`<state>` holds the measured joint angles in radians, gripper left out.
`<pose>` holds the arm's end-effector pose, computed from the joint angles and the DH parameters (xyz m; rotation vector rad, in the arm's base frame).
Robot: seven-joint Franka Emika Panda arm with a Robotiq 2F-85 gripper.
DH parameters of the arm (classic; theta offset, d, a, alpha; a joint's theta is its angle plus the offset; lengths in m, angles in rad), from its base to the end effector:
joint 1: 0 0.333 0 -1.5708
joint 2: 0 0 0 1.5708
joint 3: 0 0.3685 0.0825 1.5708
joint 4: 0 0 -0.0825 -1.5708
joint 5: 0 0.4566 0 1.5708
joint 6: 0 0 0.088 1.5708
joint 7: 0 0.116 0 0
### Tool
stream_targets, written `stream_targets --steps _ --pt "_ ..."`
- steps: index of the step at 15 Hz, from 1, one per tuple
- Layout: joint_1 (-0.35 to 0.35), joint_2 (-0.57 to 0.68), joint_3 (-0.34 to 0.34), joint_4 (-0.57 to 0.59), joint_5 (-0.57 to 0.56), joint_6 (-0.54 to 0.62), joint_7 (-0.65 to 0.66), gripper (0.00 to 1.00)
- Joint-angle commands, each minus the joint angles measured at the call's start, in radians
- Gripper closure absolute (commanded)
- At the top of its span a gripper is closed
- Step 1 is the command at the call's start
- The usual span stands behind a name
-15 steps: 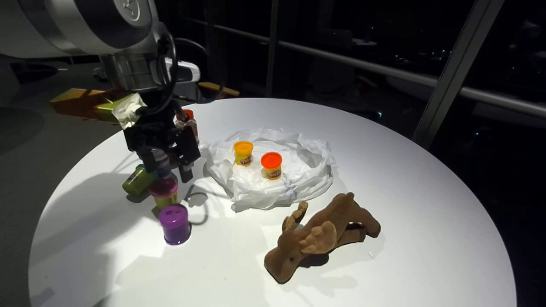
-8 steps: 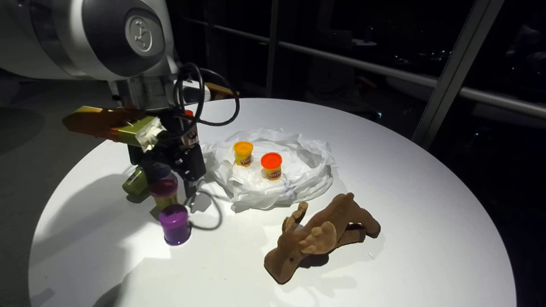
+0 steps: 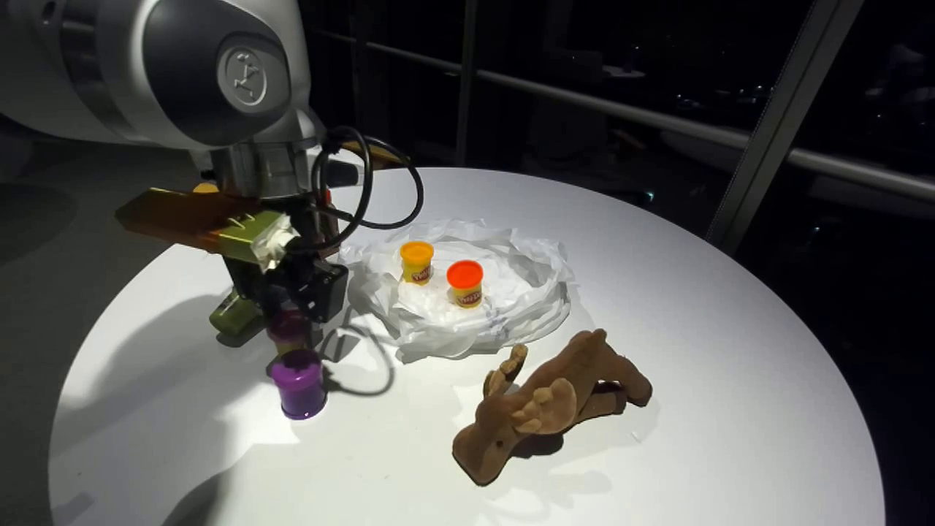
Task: Put the contents on the table into the plastic bag.
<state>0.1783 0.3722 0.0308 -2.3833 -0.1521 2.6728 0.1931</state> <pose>0.5244 0.1165 0.1315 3.0637 0.2347 -0.1070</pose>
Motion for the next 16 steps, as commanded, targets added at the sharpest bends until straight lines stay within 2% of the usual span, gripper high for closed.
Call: stream_targets --steps 1,5,8,11,16 --pt "-0.009 -0.05 -0.004 0.0 0.018 -0.039 -0.01 0.72" --pt "0.013 -0.136 -0.061 0.069 -0.042 -0.186 0.092 0.71" --pt "-0.011 -0.128 -0.073 0.205 -0.058 -0.262 0.15 0.72" --pt "-0.031 -0.049 -0.084 0.371 -0.042 -0.314 0.208 0.72" --pt "-0.04 0.144 -0.126 0.623 -0.032 -0.315 0.326 0.72"
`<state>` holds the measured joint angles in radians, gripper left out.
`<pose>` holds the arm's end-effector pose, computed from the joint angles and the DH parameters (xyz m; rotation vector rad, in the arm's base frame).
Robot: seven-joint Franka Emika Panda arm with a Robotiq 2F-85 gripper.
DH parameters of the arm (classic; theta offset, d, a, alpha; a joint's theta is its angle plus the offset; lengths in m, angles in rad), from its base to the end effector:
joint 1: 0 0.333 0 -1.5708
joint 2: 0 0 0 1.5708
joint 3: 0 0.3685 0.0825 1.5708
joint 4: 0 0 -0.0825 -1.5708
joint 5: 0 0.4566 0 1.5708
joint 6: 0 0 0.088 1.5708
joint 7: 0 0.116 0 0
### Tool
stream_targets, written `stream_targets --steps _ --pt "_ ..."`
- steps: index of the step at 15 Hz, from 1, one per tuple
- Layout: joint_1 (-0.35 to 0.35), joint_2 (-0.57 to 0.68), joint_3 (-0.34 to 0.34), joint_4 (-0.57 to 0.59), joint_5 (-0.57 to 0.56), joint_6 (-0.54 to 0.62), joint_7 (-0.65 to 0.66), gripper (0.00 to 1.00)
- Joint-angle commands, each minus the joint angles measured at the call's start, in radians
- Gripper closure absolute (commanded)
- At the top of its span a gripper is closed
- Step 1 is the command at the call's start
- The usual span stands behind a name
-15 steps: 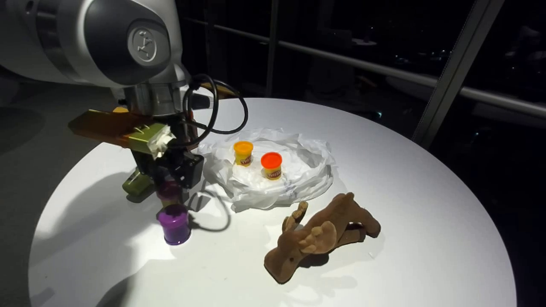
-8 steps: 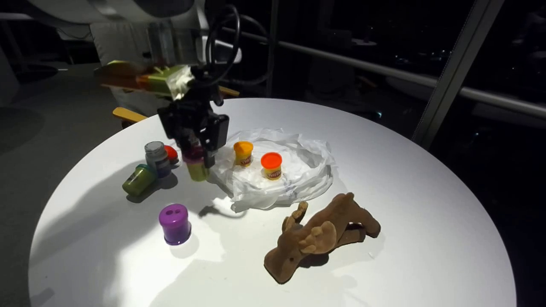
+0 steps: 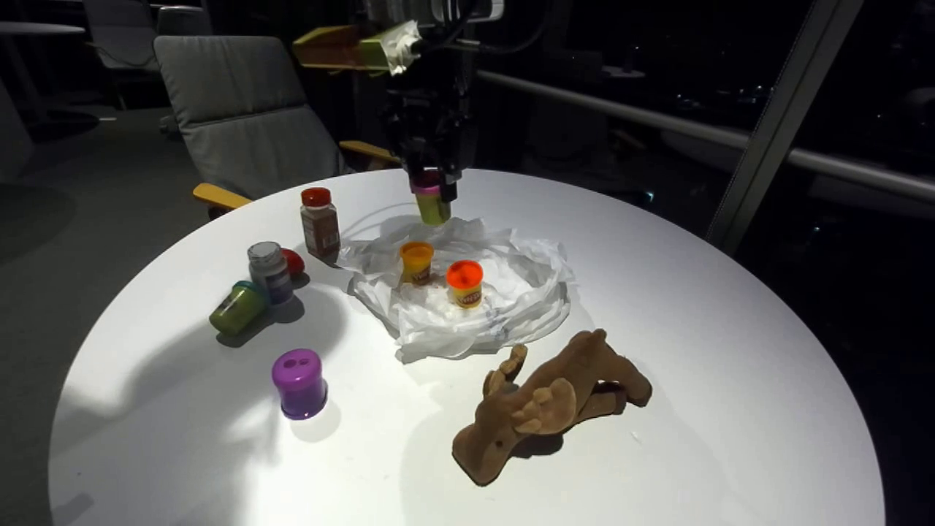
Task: Put the contents on the table into the plastic bag.
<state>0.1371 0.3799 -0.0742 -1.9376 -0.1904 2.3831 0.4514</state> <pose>0.6987 0.0434 0.2860 2.9737 -0.3709 0.1564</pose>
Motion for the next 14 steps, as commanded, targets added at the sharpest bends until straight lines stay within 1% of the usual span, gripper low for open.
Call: stream_targets --steps 1,4,8,12,14 --pt "0.002 0.179 -0.03 0.227 0.013 -0.03 0.08 0.72" --pt "0.006 0.289 -0.051 0.347 0.032 -0.046 0.111 0.72" --pt "-0.003 0.423 -0.059 0.486 0.072 -0.092 0.125 0.72" --pt "-0.007 0.504 -0.063 0.57 0.105 -0.126 0.146 0.72" --pt "-0.008 0.523 -0.063 0.585 0.117 -0.128 0.156 0.72"
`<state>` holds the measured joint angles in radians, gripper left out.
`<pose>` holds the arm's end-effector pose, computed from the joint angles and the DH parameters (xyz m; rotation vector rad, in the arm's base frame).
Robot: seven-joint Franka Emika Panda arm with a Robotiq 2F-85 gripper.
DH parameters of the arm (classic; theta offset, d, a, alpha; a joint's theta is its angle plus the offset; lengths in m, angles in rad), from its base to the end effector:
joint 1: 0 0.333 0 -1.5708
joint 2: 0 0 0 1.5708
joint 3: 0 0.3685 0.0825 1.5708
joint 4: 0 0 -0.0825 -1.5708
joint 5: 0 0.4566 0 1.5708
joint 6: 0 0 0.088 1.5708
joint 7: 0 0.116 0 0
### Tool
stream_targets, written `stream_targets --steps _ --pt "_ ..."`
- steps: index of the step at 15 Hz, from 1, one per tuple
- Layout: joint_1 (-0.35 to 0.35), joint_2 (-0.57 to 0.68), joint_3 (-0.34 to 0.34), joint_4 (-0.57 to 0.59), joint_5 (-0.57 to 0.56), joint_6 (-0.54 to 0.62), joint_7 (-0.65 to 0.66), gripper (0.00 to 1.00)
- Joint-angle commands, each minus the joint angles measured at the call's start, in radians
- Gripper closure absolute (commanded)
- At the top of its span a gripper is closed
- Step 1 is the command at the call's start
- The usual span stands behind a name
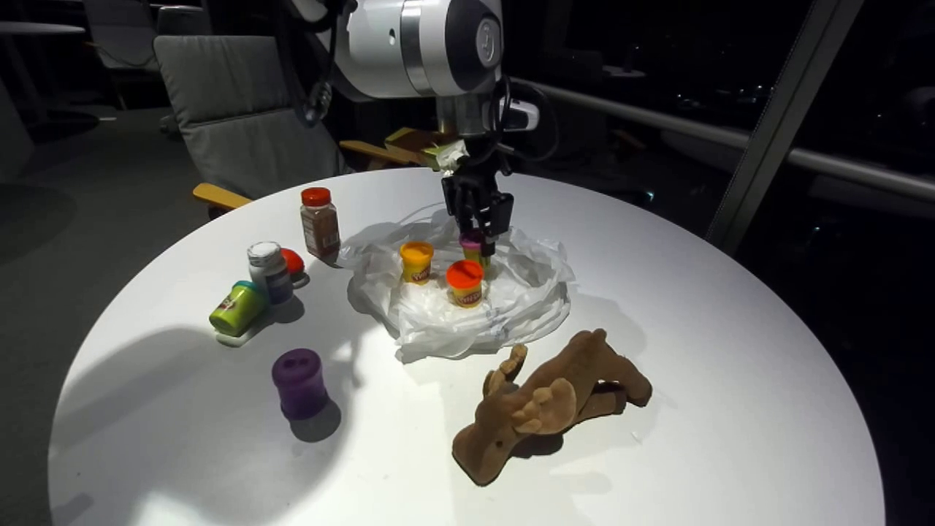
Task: Put the contents on the table into the plastic bag.
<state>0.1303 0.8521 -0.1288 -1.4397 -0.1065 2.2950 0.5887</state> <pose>0.8183 0.0174 0.1629 2.8909 -0.6962 0.0877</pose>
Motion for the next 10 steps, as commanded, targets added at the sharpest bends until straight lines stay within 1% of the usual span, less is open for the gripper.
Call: stream_targets --steps 1,2,4,5,8,10 --pt "0.0 0.055 -0.01 0.093 0.034 -0.039 0.023 0.22" --pt "0.002 0.046 -0.012 0.082 0.032 -0.033 0.023 0.2" --pt "0.013 -0.008 -0.021 0.026 0.017 -0.019 0.026 0.08" --pt "0.02 -0.054 -0.026 -0.02 0.006 -0.013 0.018 0.01" --pt "0.042 -0.209 -0.024 -0.17 -0.028 -0.029 -0.022 0.0" --pt "0.076 -0.291 -0.039 -0.265 -0.076 -0.019 0.004 0.0"
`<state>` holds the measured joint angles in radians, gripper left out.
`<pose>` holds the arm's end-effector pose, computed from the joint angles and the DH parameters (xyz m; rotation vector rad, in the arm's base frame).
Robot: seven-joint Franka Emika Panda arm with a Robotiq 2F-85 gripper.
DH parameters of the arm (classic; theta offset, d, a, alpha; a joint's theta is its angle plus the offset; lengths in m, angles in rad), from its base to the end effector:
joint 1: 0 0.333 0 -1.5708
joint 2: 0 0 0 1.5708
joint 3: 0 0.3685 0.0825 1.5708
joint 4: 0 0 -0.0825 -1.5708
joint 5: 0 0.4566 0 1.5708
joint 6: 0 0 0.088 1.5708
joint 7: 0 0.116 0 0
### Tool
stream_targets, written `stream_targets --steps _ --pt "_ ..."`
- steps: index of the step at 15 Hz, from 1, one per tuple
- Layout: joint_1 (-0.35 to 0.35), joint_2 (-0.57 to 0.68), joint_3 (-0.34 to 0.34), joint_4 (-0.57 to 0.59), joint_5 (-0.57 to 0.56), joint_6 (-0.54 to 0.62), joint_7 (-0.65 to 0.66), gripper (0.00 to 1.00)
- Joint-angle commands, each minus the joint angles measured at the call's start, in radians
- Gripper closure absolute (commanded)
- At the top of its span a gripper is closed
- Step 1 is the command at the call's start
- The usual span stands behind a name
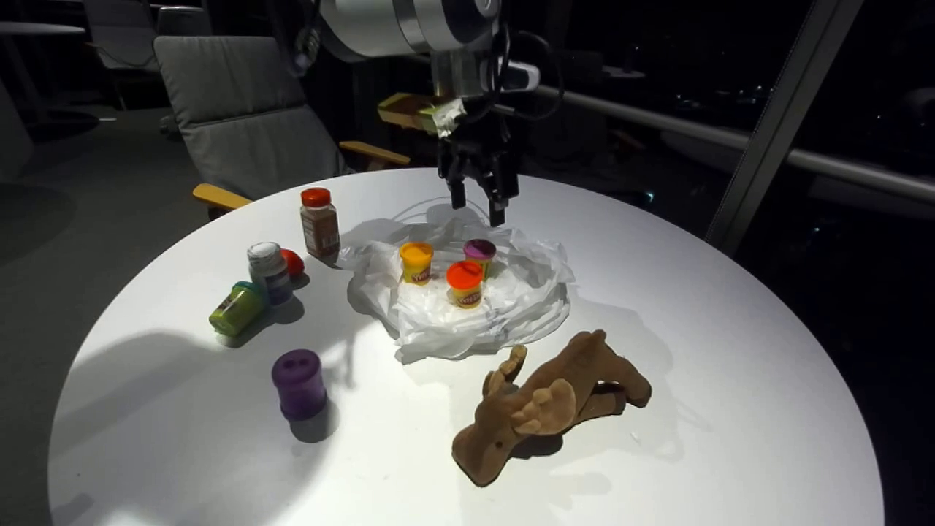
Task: Put the contents on the table into the plastic bag.
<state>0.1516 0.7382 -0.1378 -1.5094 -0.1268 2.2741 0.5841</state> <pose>0.8081 0.0254 0.2197 2.8909 -0.6655 0.1271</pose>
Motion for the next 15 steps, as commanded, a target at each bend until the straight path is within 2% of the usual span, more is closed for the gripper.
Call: stream_targets --steps 1,5,10,15 --pt "0.071 -0.22 -0.032 -0.245 -0.083 0.007 0.031 0.0" --pt "0.121 -0.371 -0.01 -0.451 -0.191 0.043 0.12 0.0" --pt "0.176 -0.509 0.034 -0.73 -0.346 0.108 0.319 0.0" --pt "0.16 -0.661 0.096 -1.029 -0.49 0.26 0.476 0.0"
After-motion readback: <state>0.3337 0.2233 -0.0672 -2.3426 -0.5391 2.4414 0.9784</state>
